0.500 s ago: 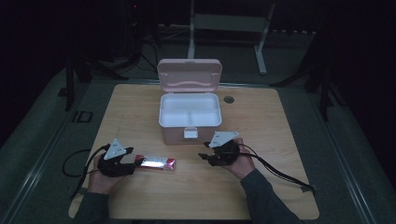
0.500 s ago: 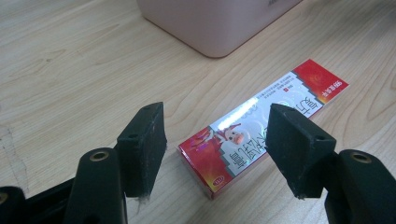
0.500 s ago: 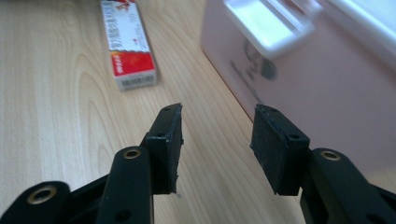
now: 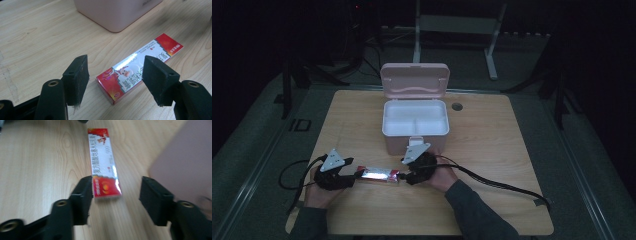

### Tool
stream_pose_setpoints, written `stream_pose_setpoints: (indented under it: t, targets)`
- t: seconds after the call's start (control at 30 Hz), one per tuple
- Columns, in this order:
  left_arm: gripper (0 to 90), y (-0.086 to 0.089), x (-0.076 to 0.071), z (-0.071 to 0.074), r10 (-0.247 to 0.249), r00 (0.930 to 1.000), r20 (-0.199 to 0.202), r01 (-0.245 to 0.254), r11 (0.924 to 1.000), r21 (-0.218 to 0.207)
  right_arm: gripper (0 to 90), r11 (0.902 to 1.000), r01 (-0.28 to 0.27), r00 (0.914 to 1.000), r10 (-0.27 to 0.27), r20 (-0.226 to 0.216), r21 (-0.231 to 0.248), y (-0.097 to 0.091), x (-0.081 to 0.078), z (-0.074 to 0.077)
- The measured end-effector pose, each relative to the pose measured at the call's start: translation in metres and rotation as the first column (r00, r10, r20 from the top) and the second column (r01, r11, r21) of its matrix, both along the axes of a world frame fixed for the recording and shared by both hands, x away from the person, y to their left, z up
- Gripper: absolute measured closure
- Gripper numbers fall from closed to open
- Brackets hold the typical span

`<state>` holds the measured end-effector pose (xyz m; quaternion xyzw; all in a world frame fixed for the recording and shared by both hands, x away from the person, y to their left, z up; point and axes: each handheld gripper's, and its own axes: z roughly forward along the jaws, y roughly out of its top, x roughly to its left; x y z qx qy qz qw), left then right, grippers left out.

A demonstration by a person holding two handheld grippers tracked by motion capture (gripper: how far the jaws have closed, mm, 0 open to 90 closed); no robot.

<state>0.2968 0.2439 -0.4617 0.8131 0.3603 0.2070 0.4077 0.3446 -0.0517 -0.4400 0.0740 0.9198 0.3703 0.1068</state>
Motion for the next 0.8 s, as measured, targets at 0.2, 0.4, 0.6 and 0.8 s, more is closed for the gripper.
stream_pose_setpoints:
  t: [0.2, 0.4, 0.6, 0.8]
  targets:
    - [37.6, 0.002, 0.0, 0.001, 0.001, 1.0, 0.007, -0.001, 1.0, -0.007, 37.8, 0.9999, -0.008, 0.9965, 0.009, -0.083, 0.014, 0.024, 0.01, -0.022]
    - [37.6, -0.001, 0.002, 0.0, -0.008, 1.0, 0.001, 0.008, 1.0, -0.004, 37.5, 0.9995, -0.009, 0.9904, 0.013, -0.137, 0.031, 0.029, 0.017, -0.035]
    - [37.6, -0.002, 0.003, 0.0, -0.014, 0.9999, -0.002, 0.014, 0.9999, -0.002, 40.0, 0.9999, -0.008, 0.9891, 0.007, -0.147, -0.008, 0.032, 0.021, -0.045]
    - [37.9, -0.003, 0.002, 0.0, -0.013, 0.9999, 0.004, 0.013, 0.9999, -0.004, 50.3, 0.9988, 0.003, 0.9883, -0.01, -0.152, -0.05, 0.028, 0.023, -0.05]
